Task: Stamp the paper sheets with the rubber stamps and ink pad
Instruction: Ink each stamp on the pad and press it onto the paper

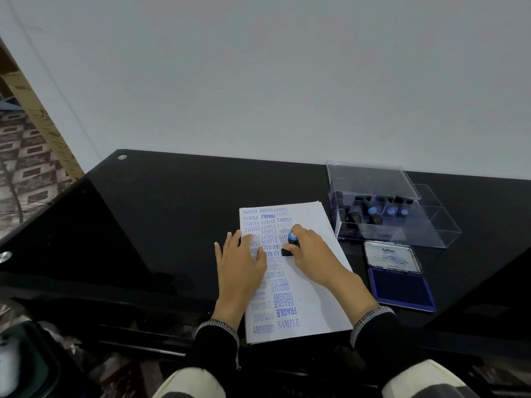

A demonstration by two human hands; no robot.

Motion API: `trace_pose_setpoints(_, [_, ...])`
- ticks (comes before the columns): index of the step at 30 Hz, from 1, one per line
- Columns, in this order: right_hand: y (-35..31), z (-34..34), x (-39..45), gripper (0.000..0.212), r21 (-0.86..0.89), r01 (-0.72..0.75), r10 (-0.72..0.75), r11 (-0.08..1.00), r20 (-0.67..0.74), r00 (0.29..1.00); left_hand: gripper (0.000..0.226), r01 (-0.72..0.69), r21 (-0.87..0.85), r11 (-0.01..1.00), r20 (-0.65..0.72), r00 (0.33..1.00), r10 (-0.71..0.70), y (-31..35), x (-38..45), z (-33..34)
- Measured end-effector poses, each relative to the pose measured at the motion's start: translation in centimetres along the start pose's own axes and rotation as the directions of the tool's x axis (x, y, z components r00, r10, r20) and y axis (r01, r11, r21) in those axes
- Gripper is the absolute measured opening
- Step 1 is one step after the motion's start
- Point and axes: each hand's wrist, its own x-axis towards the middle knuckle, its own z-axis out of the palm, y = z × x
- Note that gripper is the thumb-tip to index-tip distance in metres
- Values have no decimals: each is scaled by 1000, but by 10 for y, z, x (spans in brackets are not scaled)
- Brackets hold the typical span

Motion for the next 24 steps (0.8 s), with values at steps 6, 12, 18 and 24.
trace_pose_setpoints(6, [19,-16,-5,21,558,-177,307,810,-147,940,48,5,-9,1000,14,1000,-5,0,0,-1])
trace_pose_setpoints(12, [44,-17,-20,17,945,-127,559,302,-68,826,48,13,-9,1000,16,1000,-13,0,1,-1])
trace_pose_setpoints(18, [44,-12,-23,17,958,-83,569,274,-92,817,48,13,0,1000,18,1000,-13,1,0,-1])
trace_pose_setpoints(24, [40,-7,-29,12,869,-93,522,487,-203,829,47,6,-1,1000,19,1000,-6,0,0,-1])
